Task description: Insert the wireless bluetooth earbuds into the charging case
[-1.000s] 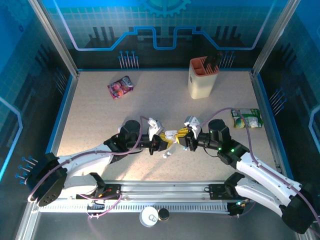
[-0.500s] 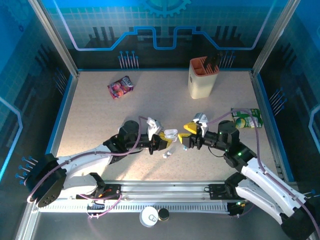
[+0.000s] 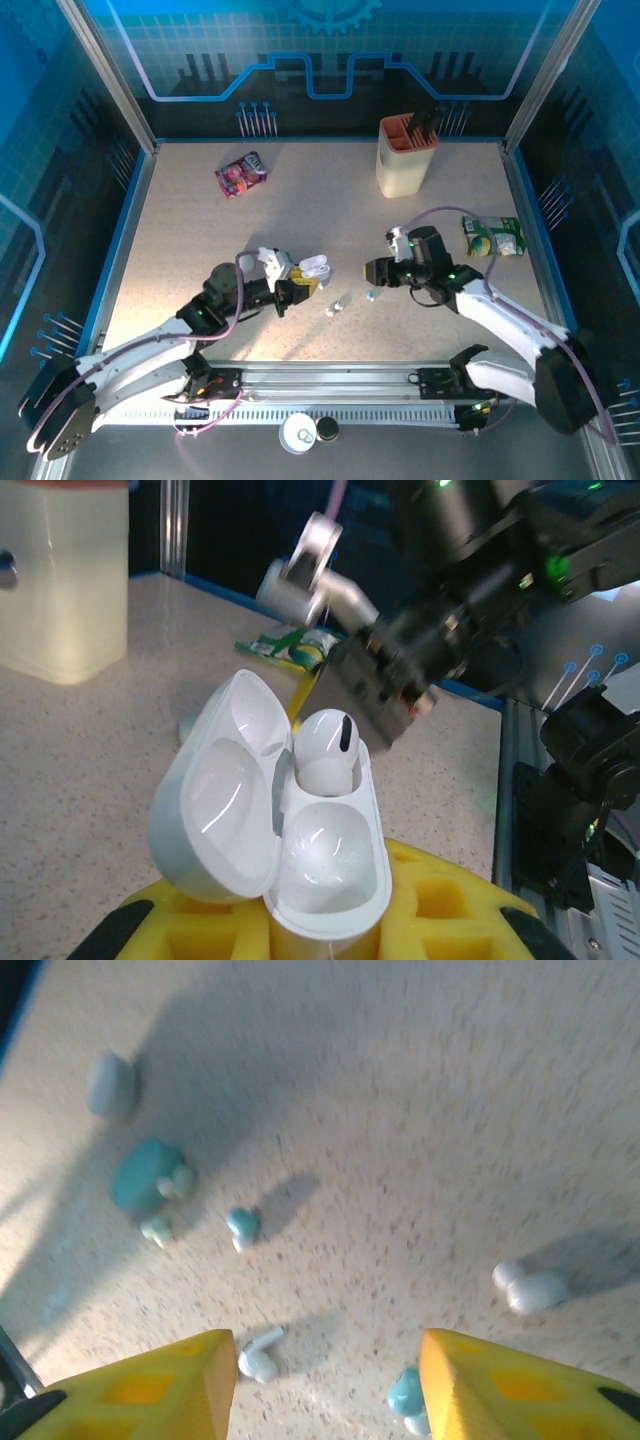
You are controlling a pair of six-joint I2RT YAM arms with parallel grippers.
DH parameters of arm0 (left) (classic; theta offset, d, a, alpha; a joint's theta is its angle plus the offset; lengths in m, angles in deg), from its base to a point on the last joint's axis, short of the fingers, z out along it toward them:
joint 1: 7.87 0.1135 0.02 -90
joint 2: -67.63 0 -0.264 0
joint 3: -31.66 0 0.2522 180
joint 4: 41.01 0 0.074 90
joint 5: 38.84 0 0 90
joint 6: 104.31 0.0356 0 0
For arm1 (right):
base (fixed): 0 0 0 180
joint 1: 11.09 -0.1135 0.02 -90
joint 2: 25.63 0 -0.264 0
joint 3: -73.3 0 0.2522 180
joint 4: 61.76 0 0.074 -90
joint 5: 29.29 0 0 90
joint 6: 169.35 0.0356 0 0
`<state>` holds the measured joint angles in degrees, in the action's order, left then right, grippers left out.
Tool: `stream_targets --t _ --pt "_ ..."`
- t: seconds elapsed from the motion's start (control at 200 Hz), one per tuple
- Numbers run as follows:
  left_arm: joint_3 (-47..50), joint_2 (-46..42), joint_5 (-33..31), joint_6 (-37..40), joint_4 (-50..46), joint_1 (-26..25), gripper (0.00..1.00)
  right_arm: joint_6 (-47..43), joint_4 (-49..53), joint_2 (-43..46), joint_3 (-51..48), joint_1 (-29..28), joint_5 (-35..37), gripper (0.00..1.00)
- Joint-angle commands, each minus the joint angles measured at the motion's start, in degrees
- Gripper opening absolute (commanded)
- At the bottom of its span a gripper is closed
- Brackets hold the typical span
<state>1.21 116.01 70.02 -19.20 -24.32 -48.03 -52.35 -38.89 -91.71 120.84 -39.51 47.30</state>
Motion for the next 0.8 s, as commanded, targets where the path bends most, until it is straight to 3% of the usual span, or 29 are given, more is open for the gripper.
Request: stream_targets --t 0.0,0.375,0.615,0.795 --pt "2.4 -3.4 -1.2 2.4 3.0 0.4 0.08 0.6 2.3 -6.4 4.6 -4.7 0.5 0.51" --pt "2.3 -6.3 -0.5 2.0 0.5 0.3 0.06 -1.2 0.6 -30.4 16.3 -11.9 -5.9 0.52" --pt "1.6 -5.9 -1.1 2.3 -0.5 0.2 0.05 -1.2 0.2 -33.4 16.0 -12.3 -7.7 0.52" --pt "0.4 -4.0 -1.2 3.5 -0.5 0.2 0.06 -2.5 1.1 -30.3 13.0 -12.4 -10.8 0.52"
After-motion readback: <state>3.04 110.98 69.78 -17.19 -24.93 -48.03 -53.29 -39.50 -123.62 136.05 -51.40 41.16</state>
